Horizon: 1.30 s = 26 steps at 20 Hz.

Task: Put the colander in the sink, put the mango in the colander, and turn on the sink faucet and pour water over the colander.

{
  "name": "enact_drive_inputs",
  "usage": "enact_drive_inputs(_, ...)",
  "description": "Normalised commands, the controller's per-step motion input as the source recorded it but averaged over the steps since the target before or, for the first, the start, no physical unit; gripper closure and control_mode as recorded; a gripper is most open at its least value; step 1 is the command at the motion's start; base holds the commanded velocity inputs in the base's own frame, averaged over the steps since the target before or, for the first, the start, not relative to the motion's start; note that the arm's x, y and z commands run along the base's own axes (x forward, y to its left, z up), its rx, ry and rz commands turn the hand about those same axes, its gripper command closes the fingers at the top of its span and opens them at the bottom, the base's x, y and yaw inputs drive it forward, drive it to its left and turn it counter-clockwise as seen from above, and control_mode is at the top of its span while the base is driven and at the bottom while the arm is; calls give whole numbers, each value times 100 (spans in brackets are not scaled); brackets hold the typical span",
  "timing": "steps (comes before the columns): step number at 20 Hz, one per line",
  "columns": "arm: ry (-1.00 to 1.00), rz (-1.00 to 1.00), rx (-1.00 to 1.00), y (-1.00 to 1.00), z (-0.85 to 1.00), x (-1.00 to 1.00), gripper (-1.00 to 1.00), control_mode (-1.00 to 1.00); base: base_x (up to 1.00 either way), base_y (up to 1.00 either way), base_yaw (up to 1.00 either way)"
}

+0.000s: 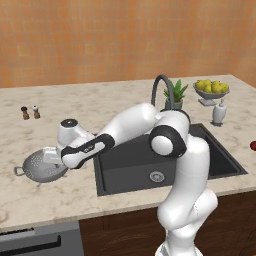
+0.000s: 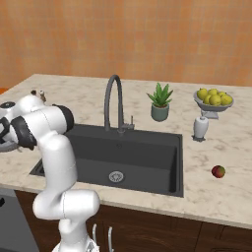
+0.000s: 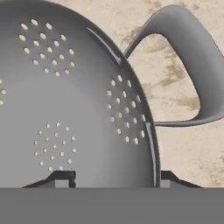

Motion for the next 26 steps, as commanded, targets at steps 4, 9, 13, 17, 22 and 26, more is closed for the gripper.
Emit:
enact_drive_inputs(4,0,0,0,0,0,0,100,-100,0,0,0)
enact_drive_inputs(9,0,0,0,-1,1,0,100,-100,0,0,0)
enact_drive_inputs(13,0,-10,0,-35,18,-1,100,-100,0,0,0)
enact_drive_inputs(17,0,-16,2,-53,33,-5,100,-100,0,0,0)
enact_drive_inputs(22,0,-25,5,-59,38,-7,100,-100,0,0,0)
enact_drive_inputs(26,0,-39,2,-45,29,-3,100,-100,0,0,0)
